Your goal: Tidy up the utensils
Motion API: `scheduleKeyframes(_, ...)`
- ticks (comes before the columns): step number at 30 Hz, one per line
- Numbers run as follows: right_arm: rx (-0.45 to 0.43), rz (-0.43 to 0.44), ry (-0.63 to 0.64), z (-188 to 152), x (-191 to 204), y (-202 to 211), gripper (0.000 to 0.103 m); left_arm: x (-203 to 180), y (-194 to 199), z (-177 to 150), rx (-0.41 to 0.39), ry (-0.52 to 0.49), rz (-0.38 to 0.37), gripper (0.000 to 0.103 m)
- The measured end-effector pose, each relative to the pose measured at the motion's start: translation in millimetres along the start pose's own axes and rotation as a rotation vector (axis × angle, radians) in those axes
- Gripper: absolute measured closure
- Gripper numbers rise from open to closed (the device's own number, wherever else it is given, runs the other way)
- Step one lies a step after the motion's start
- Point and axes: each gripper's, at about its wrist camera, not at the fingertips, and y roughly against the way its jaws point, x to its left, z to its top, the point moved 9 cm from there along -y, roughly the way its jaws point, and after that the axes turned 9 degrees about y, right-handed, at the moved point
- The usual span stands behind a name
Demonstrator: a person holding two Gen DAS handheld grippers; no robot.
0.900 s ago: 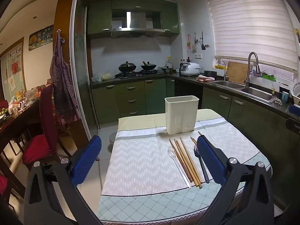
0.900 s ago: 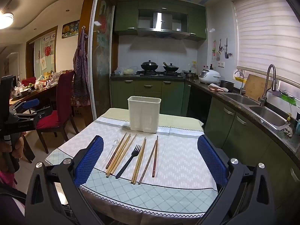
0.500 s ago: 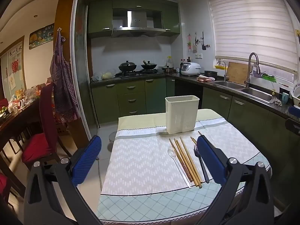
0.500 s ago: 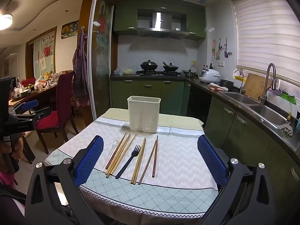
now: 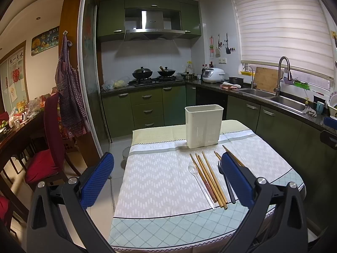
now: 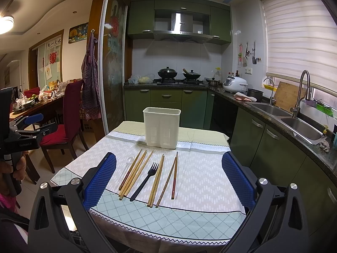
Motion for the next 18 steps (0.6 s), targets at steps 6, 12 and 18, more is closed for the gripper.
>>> scheduleKeyframes(6, 0.0, 0.001, -0.001, 0.1, -0.2, -0.3, 0.004, -7.2, -8.4, -5.9, 0.006, -0.009, 0.001, 0.006)
scheduleKeyframes(12, 0.001, 0.001, -0.003, 0.2, -0.3, -0.4, 0.004, -6.8, -9.9, -7.6, 0.007, -0.008, 0.0, 0.006)
scheduleKeyframes(18, 0.002, 0.001, -0.003, 0.7, -0.2, -0.1, 0.004, -7.5, -13.7, -11.5, 0.011, -0.009, -0.001, 0.006)
